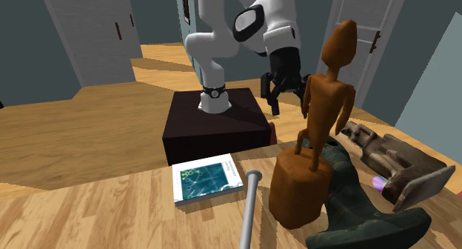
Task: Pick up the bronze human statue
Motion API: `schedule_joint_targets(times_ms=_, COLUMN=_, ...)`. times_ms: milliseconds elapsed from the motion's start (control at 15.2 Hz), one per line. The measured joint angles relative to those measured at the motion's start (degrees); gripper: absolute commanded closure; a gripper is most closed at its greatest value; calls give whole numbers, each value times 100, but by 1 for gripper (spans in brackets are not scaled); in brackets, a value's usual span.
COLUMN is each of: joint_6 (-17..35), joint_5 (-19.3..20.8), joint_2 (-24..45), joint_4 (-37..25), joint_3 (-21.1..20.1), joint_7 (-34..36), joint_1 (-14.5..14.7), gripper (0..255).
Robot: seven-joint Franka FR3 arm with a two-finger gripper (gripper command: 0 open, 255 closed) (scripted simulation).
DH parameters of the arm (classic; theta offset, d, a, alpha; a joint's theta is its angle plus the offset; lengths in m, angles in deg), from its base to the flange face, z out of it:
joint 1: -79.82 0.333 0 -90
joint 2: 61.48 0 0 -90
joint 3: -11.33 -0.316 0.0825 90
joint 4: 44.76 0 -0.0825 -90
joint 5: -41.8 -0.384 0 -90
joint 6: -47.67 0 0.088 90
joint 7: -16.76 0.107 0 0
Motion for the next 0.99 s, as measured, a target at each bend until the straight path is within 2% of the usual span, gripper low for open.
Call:
schedule_joint_targets(times_ms=132, joint_6=152, joint_5=1544, joint_2=388, joint_4=-446, joint_3=-686, joint_7=1359, joint_1=-746, gripper=0)
schedule_joint_targets(times_ms=198, joint_6=173, joint_5=2200, joint_2=523, joint_4=-573, joint_3=-846, joint_7=1924, joint_1=-924, gripper=0)
schedule_joint_targets(times_ms=396, joint_6=154, joint_5=3397, joint_2=837, joint_4=-791, joint_3=-970, joint_7=2949, joint_1=-1094, gripper=0)
schedule_joint_targets(times_ms=660, joint_6=70, joint_5=4571, joint_2=1159, joint_4=-941, joint_3=-955, joint_7=3976, joint_1=-1088, gripper=0)
schedule_joint_targets(times_ms=726, joint_6=72, joint_5=4676, joint_2=1177, joint_4=-942, joint_3=-946, joint_7=4067, joint_1=-1087, gripper=255)
schedule_joint_targets(times_ms=990, joint_6=83, joint_5=4780, joint_2=1194, joint_4=-956, joint_3=-941, joint_7=4159, joint_1=-1083, gripper=255)
